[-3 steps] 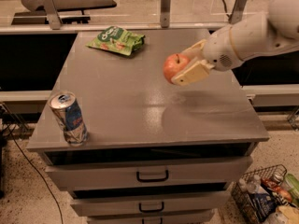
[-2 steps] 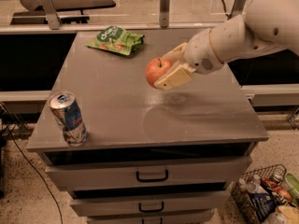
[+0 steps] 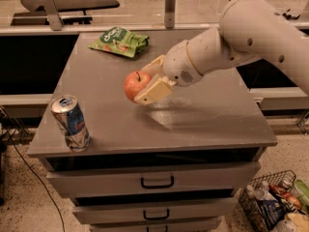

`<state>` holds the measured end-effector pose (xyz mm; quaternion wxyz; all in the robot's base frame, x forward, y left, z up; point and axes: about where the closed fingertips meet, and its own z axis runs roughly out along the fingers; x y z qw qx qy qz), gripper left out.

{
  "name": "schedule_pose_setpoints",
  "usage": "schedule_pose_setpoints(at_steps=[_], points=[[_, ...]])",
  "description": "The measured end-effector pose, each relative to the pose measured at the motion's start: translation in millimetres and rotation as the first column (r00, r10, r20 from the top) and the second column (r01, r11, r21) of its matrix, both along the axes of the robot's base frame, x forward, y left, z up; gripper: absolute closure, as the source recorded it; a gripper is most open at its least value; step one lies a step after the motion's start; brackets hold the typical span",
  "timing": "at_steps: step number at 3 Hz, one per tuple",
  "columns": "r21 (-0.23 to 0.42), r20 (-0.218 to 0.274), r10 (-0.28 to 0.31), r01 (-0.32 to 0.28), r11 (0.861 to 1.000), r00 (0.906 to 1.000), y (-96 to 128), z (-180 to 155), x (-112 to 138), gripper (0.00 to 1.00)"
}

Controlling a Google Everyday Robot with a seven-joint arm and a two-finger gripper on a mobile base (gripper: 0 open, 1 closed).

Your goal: Move apple near redbull can

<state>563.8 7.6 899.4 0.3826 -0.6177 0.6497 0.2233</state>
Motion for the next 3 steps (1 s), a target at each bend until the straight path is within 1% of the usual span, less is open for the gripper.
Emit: schedule_pose_setpoints(at_steps=[1,2,3], points=[[0.039,-0.018,0.08,-0.08,0.996,0.9966,28.8,1.5,-18.9,1.0],[0.077,-0.043,0.153,-0.149,0.986,0.9873,53.0,-0.9,-40.5,1.0],[0.093,-0.064,0.197,-0.191,0.977,0.9783,70.3,-10.1,-57.6,0.82]])
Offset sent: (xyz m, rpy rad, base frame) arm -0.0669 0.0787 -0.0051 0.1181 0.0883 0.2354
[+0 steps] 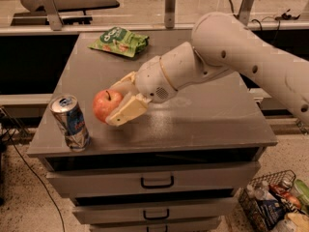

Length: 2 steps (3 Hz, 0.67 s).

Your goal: Move apple near redbull can

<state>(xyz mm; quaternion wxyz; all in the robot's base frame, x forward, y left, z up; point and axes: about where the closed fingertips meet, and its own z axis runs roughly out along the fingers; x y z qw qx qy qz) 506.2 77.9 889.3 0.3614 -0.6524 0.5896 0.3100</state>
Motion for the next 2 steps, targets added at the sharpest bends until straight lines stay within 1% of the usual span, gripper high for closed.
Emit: schedule_pose_setpoints(at_steps=[1,2], points=[[-0.004,-0.013,0.008,-0.008,1.0,0.9999,13.1,-17.9,-6.8,0.58],[-0.01,-0.009,-0.016,0.016,1.0,0.9998,22.3,-31.5,-1.7,0.35]])
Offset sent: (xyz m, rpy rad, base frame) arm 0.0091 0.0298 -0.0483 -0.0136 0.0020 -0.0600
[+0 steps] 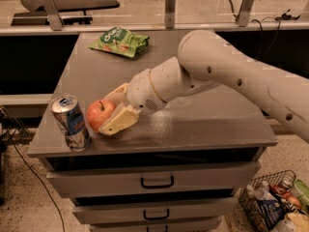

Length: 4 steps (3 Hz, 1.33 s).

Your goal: Move apple near redbull can

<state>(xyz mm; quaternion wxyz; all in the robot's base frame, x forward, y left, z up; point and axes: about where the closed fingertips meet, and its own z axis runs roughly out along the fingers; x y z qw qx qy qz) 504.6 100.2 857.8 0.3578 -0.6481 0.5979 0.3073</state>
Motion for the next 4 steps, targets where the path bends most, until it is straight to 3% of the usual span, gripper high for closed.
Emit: schedule_pose_setpoints(at_steps=[1,2,3,4], points=[[-0.002,0.014,-0.013,0.013,1.0,0.9998,5.0,-2.9,5.3,0.12],[-0.007,0.022,-0.019,0.02,1.0,0.9996,6.1,-3.3,8.0,0.0],[-0.011,0.028,-0.024,0.024,1.0,0.9993,4.5,-2.4,9.7,0.0],[-0.011,0.071,-0.107,0.108,0.994,0.9917,-36.5,18.6,25.4,0.0]])
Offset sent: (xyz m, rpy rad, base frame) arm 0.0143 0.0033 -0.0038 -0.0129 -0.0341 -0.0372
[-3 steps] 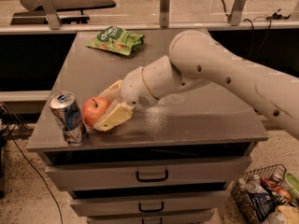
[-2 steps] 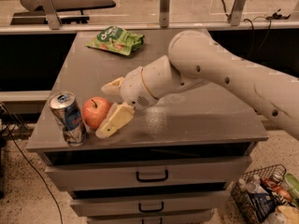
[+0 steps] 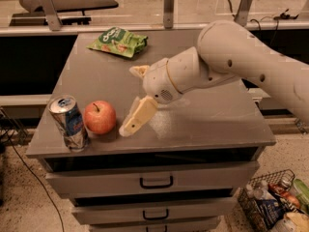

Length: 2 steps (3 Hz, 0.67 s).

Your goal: Move apple near redbull can

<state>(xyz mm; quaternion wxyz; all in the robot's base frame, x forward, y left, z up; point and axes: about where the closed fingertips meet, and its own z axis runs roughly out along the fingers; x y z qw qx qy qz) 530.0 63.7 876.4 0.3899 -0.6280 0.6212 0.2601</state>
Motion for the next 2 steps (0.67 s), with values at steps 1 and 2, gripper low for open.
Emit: schedule_pose_setpoints(at_steps=[1,2], points=[[0.025,0.092,-0.124,0.122,0.992,0.9881,-71.9,47.0,14.5,0.0],[0.082,0.174,-0.317,0.307,0.948,0.9322,-159.0,96.1,16.8,0.0]])
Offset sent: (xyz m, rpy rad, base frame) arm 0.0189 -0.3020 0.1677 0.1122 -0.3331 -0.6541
